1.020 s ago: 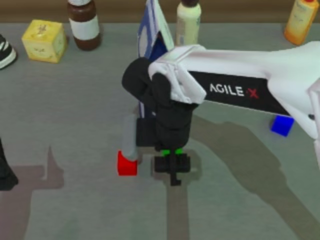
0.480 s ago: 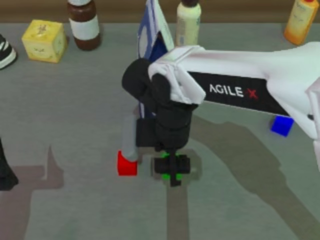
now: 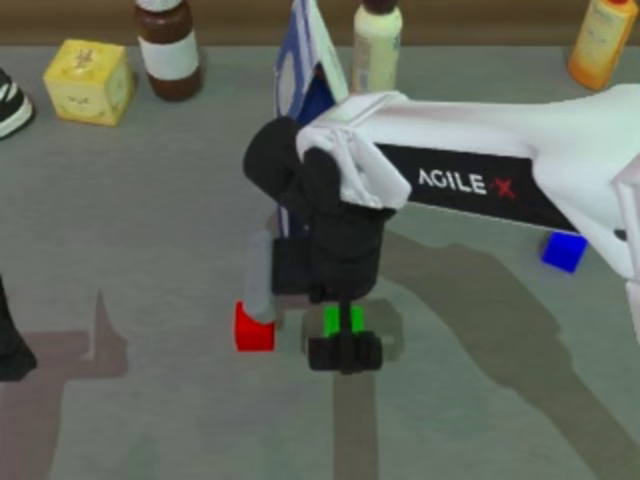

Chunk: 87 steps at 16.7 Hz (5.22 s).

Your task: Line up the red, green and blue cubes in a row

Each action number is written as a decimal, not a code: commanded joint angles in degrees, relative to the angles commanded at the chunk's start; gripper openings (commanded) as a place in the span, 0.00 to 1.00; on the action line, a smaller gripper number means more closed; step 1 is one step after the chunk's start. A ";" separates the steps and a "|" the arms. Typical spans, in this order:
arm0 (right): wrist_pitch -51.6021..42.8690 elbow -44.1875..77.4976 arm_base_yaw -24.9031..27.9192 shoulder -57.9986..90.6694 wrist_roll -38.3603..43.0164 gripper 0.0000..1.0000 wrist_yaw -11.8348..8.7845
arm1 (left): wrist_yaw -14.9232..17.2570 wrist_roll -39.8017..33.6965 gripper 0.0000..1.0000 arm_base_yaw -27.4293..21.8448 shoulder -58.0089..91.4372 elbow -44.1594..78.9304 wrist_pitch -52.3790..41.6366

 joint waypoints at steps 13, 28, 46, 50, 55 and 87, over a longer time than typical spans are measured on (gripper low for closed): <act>-12.50 9.22 0.29 -2.87 -0.21 1.00 -0.03 | 0.00 0.00 1.00 0.00 0.00 0.00 0.00; -9.85 3.00 -22.23 -5.96 -3.13 1.00 0.28 | 0.00 0.00 1.00 0.00 0.00 0.00 0.00; 5.27 -8.46 -34.06 -2.84 -4.59 1.00 0.47 | 0.00 0.00 1.00 0.00 0.00 0.00 0.00; 9.62 -11.14 -34.08 -1.04 -4.59 1.00 0.49 | 0.00 0.00 1.00 0.00 0.00 0.00 0.00; 9.62 -11.14 -34.08 -1.04 -4.59 0.85 0.49 | 0.00 0.00 1.00 0.00 0.00 0.00 0.00; -5.74 -2.64 -33.41 -8.60 -3.58 0.00 -0.40 | 0.00 0.00 1.00 0.00 0.00 0.00 0.00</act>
